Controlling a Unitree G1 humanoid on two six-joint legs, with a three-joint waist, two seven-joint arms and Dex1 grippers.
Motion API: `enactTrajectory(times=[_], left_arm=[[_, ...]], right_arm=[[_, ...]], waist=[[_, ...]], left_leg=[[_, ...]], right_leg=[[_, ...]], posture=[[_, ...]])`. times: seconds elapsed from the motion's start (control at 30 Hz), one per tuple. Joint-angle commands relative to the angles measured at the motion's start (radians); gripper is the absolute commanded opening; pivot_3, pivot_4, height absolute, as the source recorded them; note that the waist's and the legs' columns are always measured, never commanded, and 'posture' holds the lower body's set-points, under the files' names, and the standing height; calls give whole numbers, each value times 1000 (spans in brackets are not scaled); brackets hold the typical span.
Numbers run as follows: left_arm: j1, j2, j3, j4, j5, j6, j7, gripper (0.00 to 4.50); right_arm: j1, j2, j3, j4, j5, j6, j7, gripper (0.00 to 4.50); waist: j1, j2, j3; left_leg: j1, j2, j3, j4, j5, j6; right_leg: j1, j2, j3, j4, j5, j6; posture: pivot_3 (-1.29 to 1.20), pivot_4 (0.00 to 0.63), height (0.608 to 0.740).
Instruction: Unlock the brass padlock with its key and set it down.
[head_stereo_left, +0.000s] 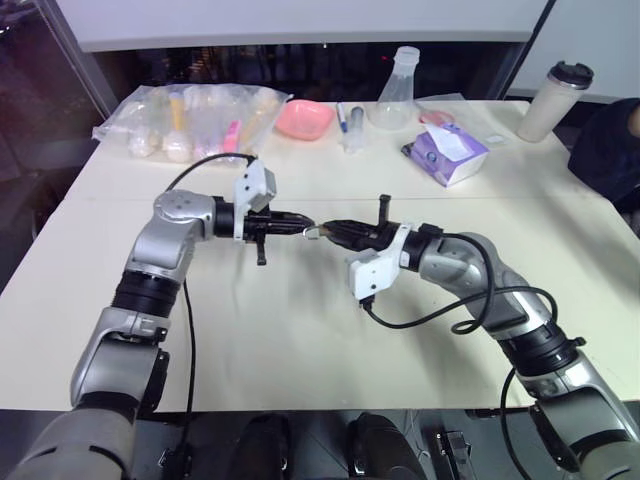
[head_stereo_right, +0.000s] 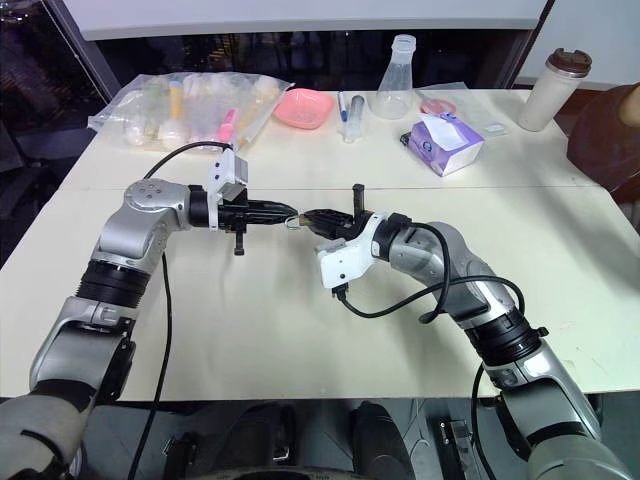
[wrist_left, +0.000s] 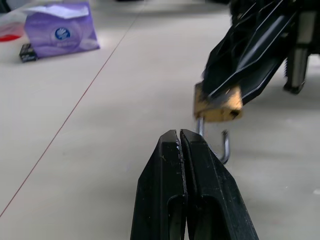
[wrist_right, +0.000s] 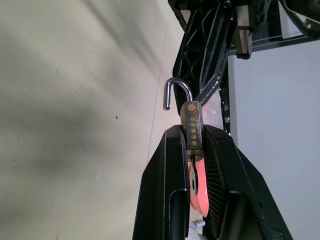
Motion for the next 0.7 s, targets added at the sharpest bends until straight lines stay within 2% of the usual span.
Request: enactTrajectory(times=[0.03, 0.4, 0.7], left_arm=[[-27, -9, 40, -33, -39, 15, 10, 53], [21, 28, 49, -175, -112, 116, -24, 53], [46, 49, 5, -143, -27, 28, -3, 53]], right_arm=[[-17, 8, -27, -38, 20, -3, -10, 0], [-21, 3, -27, -36, 23, -7, -8, 0], [-27, 4, -25, -33, 26, -8, -5, 0]], waist=[[0, 0, 0], [-2, 0, 0], [3, 0, 0]], left_leg=[[0, 0, 0, 0, 0, 0], [0, 0, 0, 0, 0, 0], [0, 0, 0, 0, 0, 0]], right_leg=[[0, 0, 0, 0, 0, 0], [0, 0, 0, 0, 0, 0], [0, 0, 0, 0, 0, 0]], posture=[[0, 150, 715], [0, 150, 715], [0, 150, 715]])
